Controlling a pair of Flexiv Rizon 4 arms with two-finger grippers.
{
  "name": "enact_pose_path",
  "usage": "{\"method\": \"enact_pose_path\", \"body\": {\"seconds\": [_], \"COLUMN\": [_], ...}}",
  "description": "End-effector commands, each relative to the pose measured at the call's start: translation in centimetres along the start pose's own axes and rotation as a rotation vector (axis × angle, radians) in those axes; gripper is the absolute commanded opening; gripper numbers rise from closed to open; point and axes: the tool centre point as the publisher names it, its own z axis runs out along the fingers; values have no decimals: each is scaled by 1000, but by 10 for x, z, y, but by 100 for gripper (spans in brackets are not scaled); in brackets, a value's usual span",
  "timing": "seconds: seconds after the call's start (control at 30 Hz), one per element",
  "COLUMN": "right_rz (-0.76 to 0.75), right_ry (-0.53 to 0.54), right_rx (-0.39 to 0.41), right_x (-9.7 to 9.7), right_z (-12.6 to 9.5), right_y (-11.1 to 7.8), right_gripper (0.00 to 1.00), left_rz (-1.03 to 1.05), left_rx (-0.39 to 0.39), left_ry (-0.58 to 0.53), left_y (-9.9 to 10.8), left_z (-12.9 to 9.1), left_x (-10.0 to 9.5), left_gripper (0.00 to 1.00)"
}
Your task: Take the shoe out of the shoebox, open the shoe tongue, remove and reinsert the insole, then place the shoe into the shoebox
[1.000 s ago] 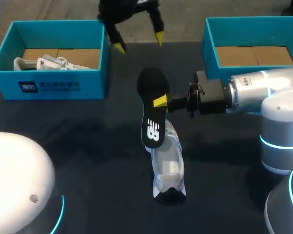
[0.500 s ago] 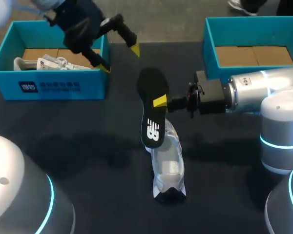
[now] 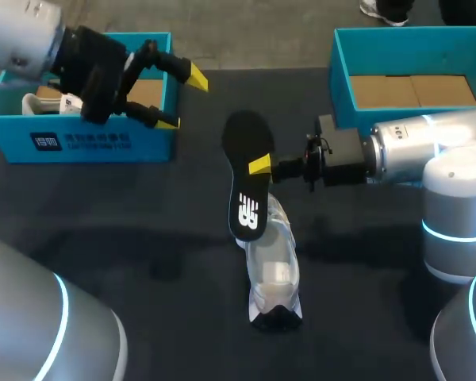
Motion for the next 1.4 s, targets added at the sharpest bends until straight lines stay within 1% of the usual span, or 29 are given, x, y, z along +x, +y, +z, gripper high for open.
{"method": "enact_pose_path", "body": {"seconds": [0.03, 0.1, 0.13, 0.2, 0.23, 0.37, 0.5, 0.63, 0.67, 0.73, 0.83, 0.9, 0.97, 1.0, 1.03, 1.1, 1.17, 1.2, 1.27, 1.3, 1.4], "right_rz": [0, 0, 0, 0, 0, 0, 0, 0, 0, 0, 0, 0, 0, 0, 0, 0, 0, 0, 0, 0, 0], "right_ry": [-3, -3, -3, -3, -3, -3, -3, -3, -3, -3, -3, -3, -3, -3, -3, -3, -3, -3, -3, -3, -3], "right_rx": [-2, -2, -2, -2, -2, -2, -2, -2, -2, -2, -2, -2, -2, -2, -2, -2, -2, -2, -2, -2, -2], "right_x": [0, 0, 0, 0, 0, 0, 0, 0, 0, 0, 0, 0, 0, 0, 0, 0, 0, 0, 0, 0, 0], "right_z": [1, 1, 1, 1, 1, 1, 1, 1, 1, 1, 1, 1, 1, 1, 1, 1, 1, 1, 1, 1, 1], "right_y": [-1, -1, -1, -1, -1, -1, -1, -1, -1, -1, -1, -1, -1, -1, -1, -1, -1, -1, -1, -1, -1], "right_gripper": [0, 0, 0, 0, 0, 0, 0, 0, 0, 0, 0, 0, 0, 0, 0, 0, 0, 0, 0, 0, 0], "left_rz": [-42, -67, -78, -106, -108, -105, -81, -71, -62, -85, -103, -93, -92, -83, -89, -81, -91, -88, -89, -88, -87], "left_rx": [-34, -28, -43, -32, -41, -13, 8, 31, 22, 33, 34, 16, 19, 3, 14, 1, 4, -14, -19, -25, -40], "left_ry": [-335, -357, -373, -403, -417, -493, -588, -624, -617, -659, -681, -668, -681, -670, -686, -685, -702, -692, -698, -699, -701], "left_y": [-3, -1, 0, 1, 1, -3, -5, -8, -10, -11, -12, -13, -15, -15, -16, -17, -17, -17, -18, -18, -17], "left_z": [0, 1, 2, 3, 3, 6, 19, 35, 39, 44, 57, 66, 72, 75, 77, 82, 86, 89, 93, 95, 100], "left_x": [27, 41, 47, 56, 60, 67, 67, 62, 62, 63, 64, 63, 61, 61, 60, 58, 57, 57, 56, 55, 53], "left_gripper": [100, 100, 100, 100, 100, 100, 100, 100, 100, 100, 100, 100, 100, 95, 93, 91, 87, 83, 78, 73, 64]}}
